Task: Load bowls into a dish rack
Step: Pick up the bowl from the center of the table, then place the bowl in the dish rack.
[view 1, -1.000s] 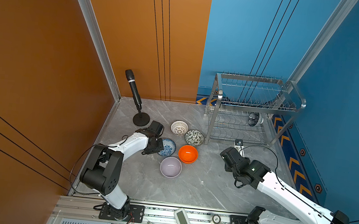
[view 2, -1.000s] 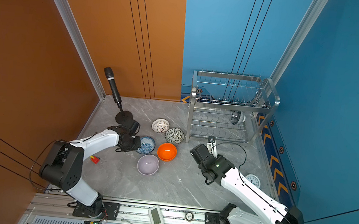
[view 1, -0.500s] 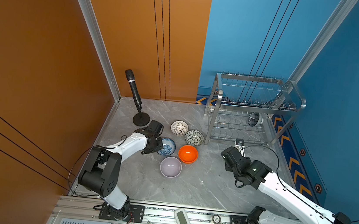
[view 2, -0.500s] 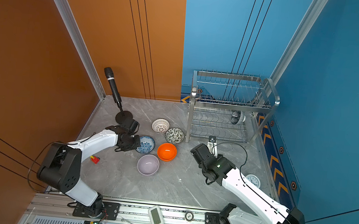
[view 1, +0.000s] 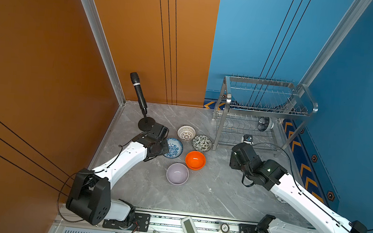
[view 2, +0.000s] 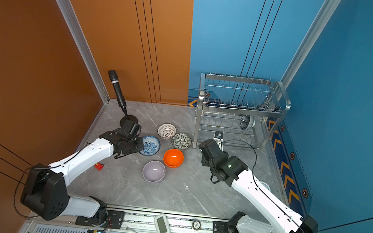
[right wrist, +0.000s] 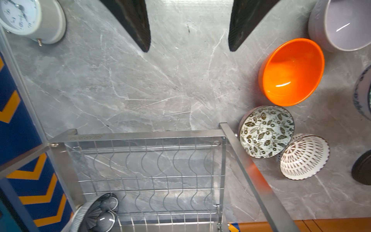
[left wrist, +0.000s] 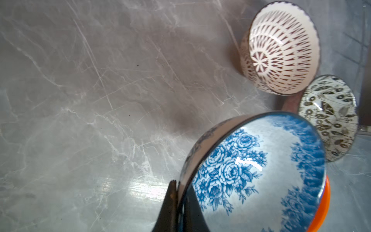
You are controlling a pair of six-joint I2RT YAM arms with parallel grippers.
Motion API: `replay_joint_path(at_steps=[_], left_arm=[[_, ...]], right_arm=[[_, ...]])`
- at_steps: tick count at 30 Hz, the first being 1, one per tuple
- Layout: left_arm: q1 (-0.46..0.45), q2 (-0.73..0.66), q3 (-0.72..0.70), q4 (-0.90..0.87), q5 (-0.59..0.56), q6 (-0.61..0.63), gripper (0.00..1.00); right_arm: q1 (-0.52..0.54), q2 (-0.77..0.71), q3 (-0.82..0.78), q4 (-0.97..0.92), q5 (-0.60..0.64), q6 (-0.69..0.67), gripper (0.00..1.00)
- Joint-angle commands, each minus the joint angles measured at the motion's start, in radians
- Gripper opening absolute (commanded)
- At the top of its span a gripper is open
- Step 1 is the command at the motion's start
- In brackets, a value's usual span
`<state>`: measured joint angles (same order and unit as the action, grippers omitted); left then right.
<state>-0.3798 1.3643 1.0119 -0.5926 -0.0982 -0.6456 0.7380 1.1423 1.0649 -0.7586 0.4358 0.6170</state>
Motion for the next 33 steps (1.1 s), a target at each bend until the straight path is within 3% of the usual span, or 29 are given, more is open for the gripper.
replay_joint_path(at_steps=[1,14,26,33], left_arm=[[-0.050,-0.041,0.061,0.002,-0.035,-0.030,0.00],[-0.265,0.029,0.145,-0.003,-0.090,-0.086,0.00],[-0.359,0.111,0.226,0.000,-0.072,-0.068,0.00],[-0.397,0.148,0.269,0.000,-0.059,-0.048,0.00]], right_arm=[[-0.006,0.037,0.057,0.057,-0.106,-0.026,0.63],[0.003,0.171,0.146,0.131,-0.323,-0.049,0.63],[0.006,0.234,0.157,0.150,-0.460,-0.051,0.62],[-0.001,0.257,0.155,0.146,-0.475,-0.040,0.50]])
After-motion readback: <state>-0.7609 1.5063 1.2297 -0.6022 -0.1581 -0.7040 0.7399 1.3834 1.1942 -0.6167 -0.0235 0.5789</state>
